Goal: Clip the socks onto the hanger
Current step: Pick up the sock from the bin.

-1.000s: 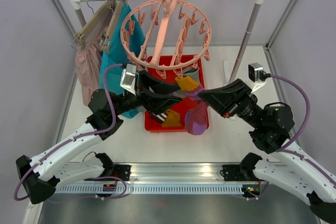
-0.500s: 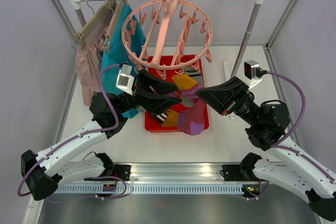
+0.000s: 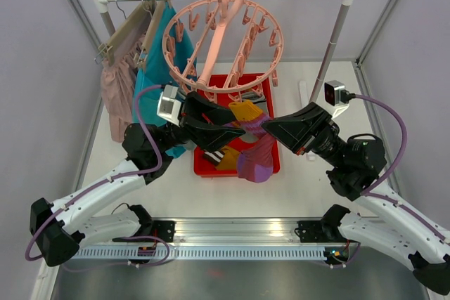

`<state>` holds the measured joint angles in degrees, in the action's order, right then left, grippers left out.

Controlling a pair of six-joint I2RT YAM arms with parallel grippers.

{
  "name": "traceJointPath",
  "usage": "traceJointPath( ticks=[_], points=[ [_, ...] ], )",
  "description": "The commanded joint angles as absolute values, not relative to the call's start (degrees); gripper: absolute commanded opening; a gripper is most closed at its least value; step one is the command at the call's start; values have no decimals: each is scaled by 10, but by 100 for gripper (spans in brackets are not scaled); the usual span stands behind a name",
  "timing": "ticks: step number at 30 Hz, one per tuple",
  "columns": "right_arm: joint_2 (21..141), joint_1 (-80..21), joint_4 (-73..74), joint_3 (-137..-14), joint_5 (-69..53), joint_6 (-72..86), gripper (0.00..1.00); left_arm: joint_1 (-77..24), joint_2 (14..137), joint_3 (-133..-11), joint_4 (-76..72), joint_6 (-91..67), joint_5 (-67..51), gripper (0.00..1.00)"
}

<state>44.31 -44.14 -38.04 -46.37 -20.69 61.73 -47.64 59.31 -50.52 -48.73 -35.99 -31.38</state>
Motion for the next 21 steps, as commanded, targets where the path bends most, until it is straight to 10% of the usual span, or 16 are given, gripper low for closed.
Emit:
traceJointPath(
  ticks=[1, 12, 21],
  points=[
    [444, -445, -421, -461, -217, 628, 0, -477, 594, -504, -539, -369, -303, 57],
    [459, -445, -427, -454, -207, 624, 0, -478, 602, -510, -550, -374, -305, 53],
    [452, -446, -376, -452, -186, 580, 7, -478, 598, -508, -535, -366, -301, 5]
  ],
)
